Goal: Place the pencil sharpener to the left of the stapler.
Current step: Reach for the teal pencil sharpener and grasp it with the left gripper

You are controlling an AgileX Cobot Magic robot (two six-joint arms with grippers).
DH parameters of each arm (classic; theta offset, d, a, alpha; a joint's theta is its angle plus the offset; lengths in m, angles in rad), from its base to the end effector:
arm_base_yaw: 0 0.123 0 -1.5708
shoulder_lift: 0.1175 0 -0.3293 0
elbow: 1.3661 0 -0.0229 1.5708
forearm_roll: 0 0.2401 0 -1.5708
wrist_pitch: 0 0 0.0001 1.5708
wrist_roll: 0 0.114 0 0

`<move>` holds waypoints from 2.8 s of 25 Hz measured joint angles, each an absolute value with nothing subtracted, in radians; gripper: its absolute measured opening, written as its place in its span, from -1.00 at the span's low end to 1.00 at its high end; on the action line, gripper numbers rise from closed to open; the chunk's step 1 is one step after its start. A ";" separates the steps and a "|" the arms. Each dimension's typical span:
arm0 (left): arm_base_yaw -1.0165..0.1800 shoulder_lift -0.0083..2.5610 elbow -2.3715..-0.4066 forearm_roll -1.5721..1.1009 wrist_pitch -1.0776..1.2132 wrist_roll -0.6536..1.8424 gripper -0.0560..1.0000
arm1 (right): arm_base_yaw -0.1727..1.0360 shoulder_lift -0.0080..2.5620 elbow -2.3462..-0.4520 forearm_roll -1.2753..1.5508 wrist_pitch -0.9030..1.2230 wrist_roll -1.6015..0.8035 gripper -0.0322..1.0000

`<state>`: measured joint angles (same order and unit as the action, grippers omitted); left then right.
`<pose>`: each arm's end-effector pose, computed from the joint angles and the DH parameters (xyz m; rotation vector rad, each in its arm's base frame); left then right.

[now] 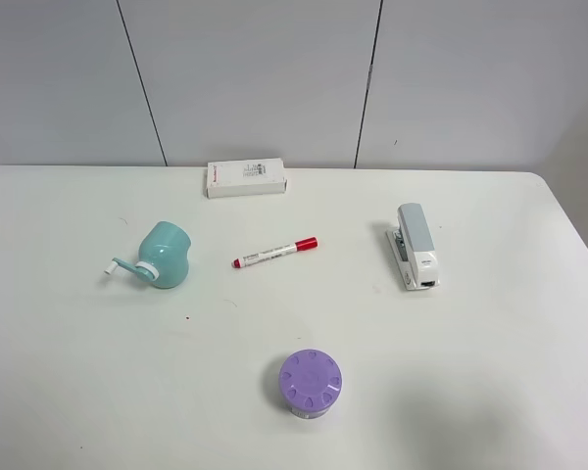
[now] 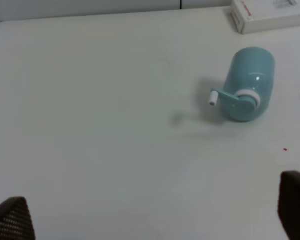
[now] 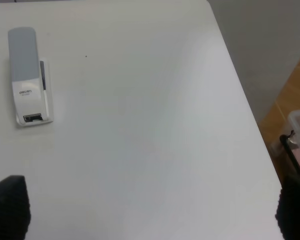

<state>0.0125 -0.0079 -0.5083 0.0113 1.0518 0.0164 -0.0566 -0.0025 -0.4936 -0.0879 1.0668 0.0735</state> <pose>-0.0399 0.0006 0.2646 0.0034 2.0193 0.0318 -0.0391 -0.0066 0.2594 0.1376 2.0478 -0.0949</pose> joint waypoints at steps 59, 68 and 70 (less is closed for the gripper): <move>-0.374 1.947 -1.410 -0.022 0.962 0.000 0.99 | -0.057 -0.003 -0.494 -0.088 1.067 0.073 0.98; -0.312 1.997 -1.410 -0.031 0.949 0.026 0.99 | -0.057 -0.003 -0.494 -0.088 1.067 0.073 0.98; -0.312 2.002 -1.406 -0.052 0.930 0.030 0.99 | -0.057 -0.003 -0.494 -0.088 1.067 0.073 0.98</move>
<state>-0.3121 2.0017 -1.4055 -0.0520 0.9297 0.0303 -0.0566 -0.0025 -0.4936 -0.0876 1.0668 0.0735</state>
